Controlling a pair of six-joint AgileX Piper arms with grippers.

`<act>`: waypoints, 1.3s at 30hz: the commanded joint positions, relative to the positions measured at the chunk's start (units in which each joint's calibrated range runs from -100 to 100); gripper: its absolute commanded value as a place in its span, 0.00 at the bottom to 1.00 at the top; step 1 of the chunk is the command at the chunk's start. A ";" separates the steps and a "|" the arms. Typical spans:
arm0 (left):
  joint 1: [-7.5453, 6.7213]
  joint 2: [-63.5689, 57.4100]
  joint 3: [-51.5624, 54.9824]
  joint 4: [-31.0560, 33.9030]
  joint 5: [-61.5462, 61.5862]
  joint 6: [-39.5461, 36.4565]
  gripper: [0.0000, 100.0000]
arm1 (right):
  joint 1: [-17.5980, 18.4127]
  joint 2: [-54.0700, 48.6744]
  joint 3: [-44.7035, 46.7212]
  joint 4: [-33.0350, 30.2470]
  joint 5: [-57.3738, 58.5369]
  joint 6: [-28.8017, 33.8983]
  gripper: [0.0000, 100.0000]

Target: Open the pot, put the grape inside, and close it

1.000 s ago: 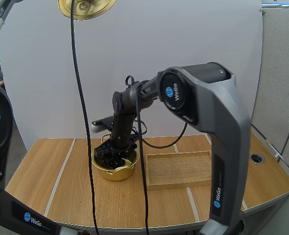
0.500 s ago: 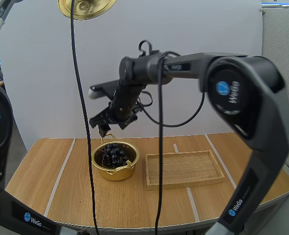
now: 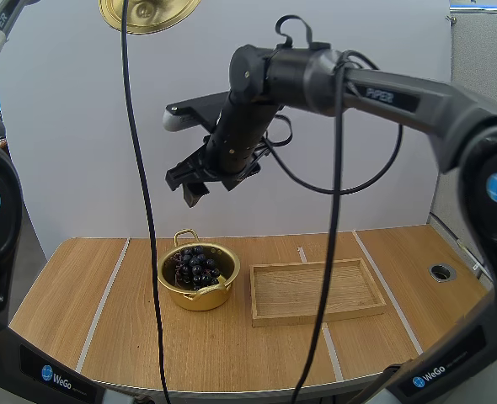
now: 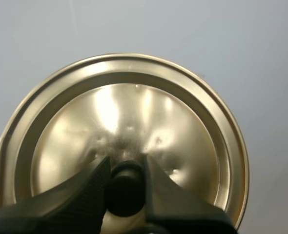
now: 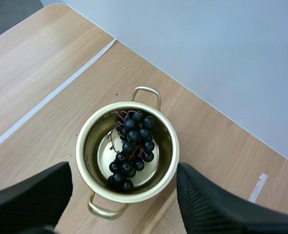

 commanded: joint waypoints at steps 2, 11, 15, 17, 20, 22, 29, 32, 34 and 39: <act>-0.17 -0.53 -0.46 0.54 -2.12 -0.35 0.00 | -0.01 -4.34 0.30 -1.50 4.84 0.72 1.00; -0.17 -0.53 -0.46 0.54 -2.12 -0.35 0.00 | -0.01 -14.84 5.82 -3.80 5.35 1.58 1.00; -0.17 -0.53 -0.46 0.54 -2.12 -0.35 0.00 | -0.01 -20.17 9.06 -4.64 5.74 1.66 1.00; -0.17 -0.53 -0.46 0.54 -2.12 -0.35 0.00 | -0.01 -22.81 10.78 -4.62 5.74 1.66 1.00; -0.17 -0.53 -0.46 0.54 -2.12 -0.35 0.00 | -0.01 -27.49 13.36 -4.62 6.42 1.79 1.00; -0.17 -0.53 -0.46 0.54 -2.12 -0.35 0.00 | -0.01 -30.49 14.35 -4.62 7.19 2.07 1.00; -0.17 -0.53 -0.46 0.54 -2.12 -0.35 0.00 | -0.01 -39.18 17.14 -5.35 10.18 2.83 1.00; -0.17 -0.53 -0.46 0.54 -2.12 -0.35 0.00 | -0.01 -42.10 18.26 -5.61 12.67 2.93 1.00; -0.17 -0.53 -0.46 0.54 -2.12 -0.35 0.00 | -0.01 -43.75 18.44 -5.61 12.67 3.03 1.00; -0.17 -0.53 -0.46 0.54 -2.12 -0.35 0.00 | -0.01 -46.98 18.44 -6.75 12.67 3.25 1.00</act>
